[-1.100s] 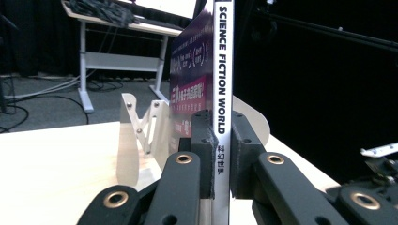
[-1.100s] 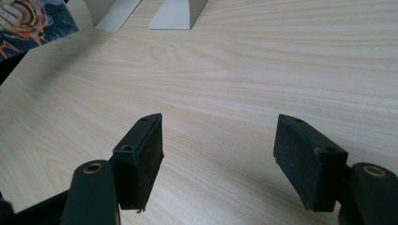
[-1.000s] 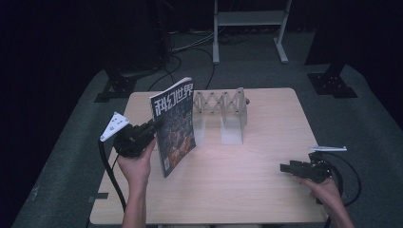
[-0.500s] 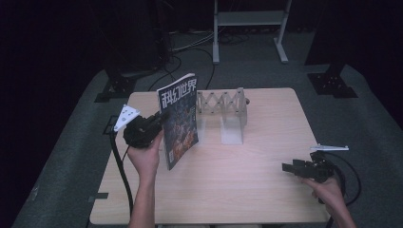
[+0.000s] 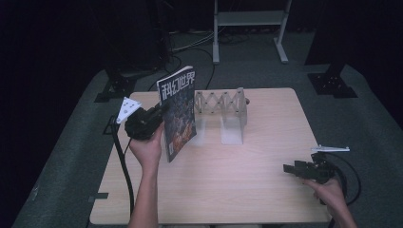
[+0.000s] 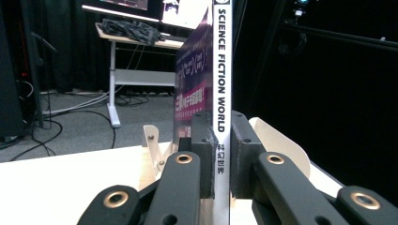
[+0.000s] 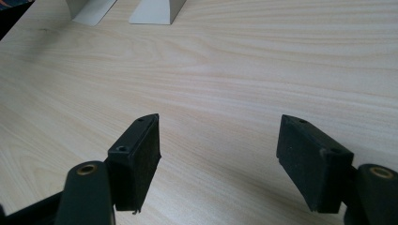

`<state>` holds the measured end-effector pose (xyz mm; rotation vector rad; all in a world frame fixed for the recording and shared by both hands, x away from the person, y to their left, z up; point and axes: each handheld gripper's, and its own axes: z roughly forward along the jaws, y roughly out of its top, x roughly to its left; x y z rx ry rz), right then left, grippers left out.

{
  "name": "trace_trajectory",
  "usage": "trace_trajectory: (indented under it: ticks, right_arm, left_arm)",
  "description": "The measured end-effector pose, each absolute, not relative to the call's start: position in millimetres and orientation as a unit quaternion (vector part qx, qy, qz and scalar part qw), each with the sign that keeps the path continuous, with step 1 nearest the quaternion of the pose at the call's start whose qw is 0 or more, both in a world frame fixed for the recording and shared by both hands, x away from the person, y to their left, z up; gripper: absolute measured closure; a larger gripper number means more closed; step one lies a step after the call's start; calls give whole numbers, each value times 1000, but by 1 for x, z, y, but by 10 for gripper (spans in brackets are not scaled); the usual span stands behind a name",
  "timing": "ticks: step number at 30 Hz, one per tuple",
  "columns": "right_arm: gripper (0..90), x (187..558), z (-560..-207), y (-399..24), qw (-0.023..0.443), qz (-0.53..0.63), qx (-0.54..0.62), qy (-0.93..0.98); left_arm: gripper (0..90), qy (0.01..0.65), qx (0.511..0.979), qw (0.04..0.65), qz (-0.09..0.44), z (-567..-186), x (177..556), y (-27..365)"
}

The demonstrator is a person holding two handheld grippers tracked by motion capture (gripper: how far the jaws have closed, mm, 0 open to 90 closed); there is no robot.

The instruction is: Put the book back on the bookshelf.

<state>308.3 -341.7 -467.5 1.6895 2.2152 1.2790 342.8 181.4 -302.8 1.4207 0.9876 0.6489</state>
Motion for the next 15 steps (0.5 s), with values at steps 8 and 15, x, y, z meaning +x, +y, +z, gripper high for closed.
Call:
trace_trajectory:
  ticks: [8, 15]
  right_arm:
    - [298, 308, -468, -342, 40, 417, 550, 722]
    - [299, 309, -468, -342, 40, 414, 550, 724]
  left_arm:
    - [827, 428, 605, 602, 297, -302, 349, 178]
    - [827, 430, 598, 605, 302, -303, 359, 176]
